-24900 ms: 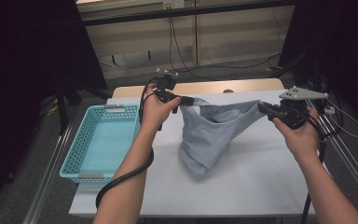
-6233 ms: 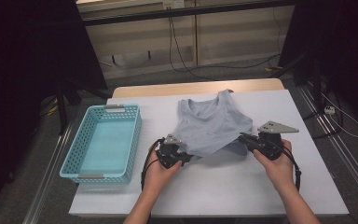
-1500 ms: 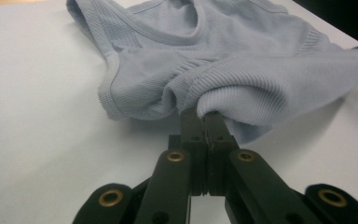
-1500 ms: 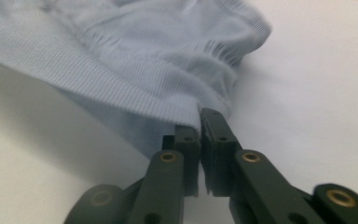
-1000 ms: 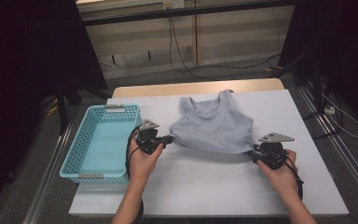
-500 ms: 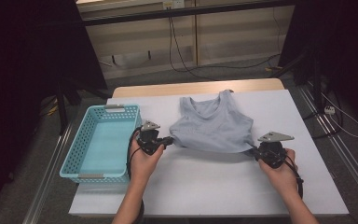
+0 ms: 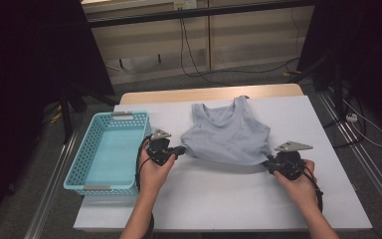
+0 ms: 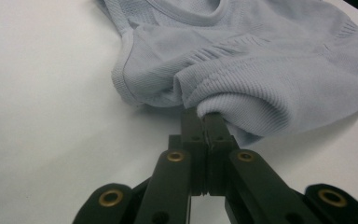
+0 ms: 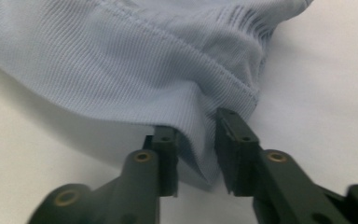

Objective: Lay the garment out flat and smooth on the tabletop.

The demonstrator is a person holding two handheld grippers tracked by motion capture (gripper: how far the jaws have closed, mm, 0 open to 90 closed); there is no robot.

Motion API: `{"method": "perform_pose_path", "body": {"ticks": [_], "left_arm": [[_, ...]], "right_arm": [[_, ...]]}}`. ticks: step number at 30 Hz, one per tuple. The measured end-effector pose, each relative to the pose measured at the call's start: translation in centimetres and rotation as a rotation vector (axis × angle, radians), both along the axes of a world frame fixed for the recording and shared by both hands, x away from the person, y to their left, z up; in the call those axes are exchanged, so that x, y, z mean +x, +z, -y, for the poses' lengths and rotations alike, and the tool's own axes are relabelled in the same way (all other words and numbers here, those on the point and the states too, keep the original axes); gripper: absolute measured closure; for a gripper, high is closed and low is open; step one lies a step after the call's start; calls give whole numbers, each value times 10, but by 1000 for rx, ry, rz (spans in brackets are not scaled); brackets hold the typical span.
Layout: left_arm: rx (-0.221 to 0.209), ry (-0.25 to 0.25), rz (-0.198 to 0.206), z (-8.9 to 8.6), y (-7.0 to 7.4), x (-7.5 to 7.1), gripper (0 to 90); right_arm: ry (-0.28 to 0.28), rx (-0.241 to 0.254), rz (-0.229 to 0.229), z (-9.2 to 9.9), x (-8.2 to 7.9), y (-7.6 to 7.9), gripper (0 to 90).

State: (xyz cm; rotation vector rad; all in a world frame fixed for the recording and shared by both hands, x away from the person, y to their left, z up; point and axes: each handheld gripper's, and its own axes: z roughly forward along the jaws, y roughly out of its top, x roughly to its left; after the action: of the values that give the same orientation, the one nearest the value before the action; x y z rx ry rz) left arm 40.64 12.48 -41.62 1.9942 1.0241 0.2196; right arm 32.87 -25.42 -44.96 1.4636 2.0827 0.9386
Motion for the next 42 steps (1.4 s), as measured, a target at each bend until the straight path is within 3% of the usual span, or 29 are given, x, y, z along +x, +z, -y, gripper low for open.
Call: {"method": "perform_pose_path", "body": {"ticks": [9, 15, 18, 22, 30, 33, 37, 42], "left_arm": [[-5, 2, 3, 0, 2, -1, 897], [-10, 0, 2, 0, 3, -1, 897], [-9, 1, 5, -1, 3, -1, 897], [-12, 4, 5, -3, 5, -1, 898], [-31, -6, 14, -6, 19, -7, 898], [-38, -16, 17, -8, 24, -12, 898], [-21, -32, 15, -8, 24, -18, 898], [12, -25, 2, -4, 13, -15, 898]], "right_arm": [[16, -32, -10, -4, 1, -4, 650], [38, -31, -13, -2, 1, -4, 869], [41, -27, -14, -1, 1, -4, 897], [47, -5, -9, 0, 1, 1, 900], [35, 58, 72, 12, -12, 31, 900], [37, 54, 85, 16, -18, 39, 900], [42, 47, 81, 21, -27, 41, 900], [47, 35, 58, 18, -25, 30, 900]]}}
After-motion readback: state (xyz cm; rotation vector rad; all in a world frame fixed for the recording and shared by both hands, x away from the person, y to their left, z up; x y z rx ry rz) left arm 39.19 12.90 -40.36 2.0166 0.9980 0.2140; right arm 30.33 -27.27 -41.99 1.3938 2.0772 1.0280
